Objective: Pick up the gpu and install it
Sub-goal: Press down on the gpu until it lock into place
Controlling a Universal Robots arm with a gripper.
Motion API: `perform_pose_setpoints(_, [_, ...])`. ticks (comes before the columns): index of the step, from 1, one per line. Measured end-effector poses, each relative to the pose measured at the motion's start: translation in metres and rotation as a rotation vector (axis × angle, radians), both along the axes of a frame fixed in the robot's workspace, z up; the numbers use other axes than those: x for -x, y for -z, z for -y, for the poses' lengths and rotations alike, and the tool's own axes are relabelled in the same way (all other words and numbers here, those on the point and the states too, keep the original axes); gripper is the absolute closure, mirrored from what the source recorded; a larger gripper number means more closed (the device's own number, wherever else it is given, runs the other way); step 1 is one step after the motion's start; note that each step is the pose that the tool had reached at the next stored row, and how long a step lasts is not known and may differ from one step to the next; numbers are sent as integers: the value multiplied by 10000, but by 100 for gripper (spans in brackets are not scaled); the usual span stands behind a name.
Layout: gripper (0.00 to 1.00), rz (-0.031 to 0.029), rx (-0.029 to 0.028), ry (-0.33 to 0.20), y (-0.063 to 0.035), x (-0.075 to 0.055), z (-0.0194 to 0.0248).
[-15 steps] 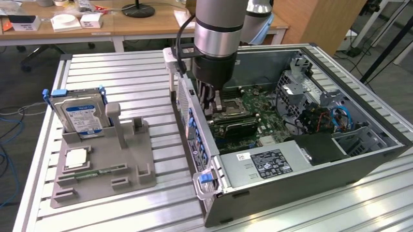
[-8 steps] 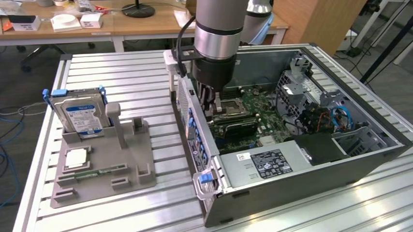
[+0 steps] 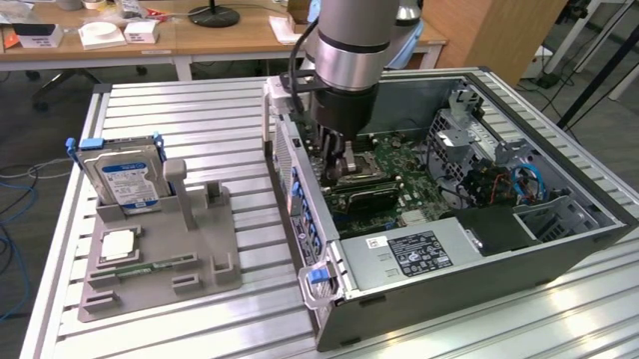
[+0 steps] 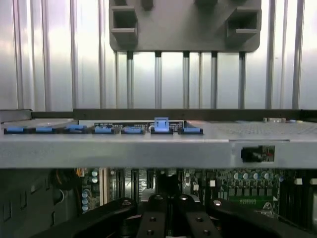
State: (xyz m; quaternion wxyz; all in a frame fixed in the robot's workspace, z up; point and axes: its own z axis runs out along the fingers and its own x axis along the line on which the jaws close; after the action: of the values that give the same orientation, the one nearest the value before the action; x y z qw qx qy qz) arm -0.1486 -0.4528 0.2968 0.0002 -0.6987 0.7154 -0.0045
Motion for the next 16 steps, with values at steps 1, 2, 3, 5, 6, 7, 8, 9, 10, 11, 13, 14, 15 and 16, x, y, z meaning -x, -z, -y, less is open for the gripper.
perform_pose_setpoints(1, [89,-4,1,0,-1,-28,0])
perform_pose_setpoints(2, [89,-7,0,0,0,-59,0])
perform_pose_setpoints(3, [89,-13,0,-1,0,-90,0])
perform_pose_setpoints(5, [89,-23,-2,-1,0,-155,0])
perform_pose_setpoints(6, [89,-26,-1,-1,0,-183,0])
perform_pose_setpoints(7, [89,-29,-1,-1,0,-215,0])
perform_pose_setpoints(8, [89,-32,-1,0,0,-245,0])
perform_pose_setpoints(9, [89,-33,-1,-2,0,-273,0])
perform_pose_setpoints(10, [89,-34,-2,-2,0,-301,0])
perform_pose_setpoints(11, [89,-35,-2,0,0,-328,0])
perform_pose_setpoints(13, [89,-37,-1,-1,0,-379,0])
perform_pose_setpoints(14, [89,-37,-2,0,0,-410,0])
perform_pose_setpoints(15, [89,-37,-1,-2,0,-433,0])
perform_pose_setpoints(16, [89,-37,-1,-3,0,-454,0])
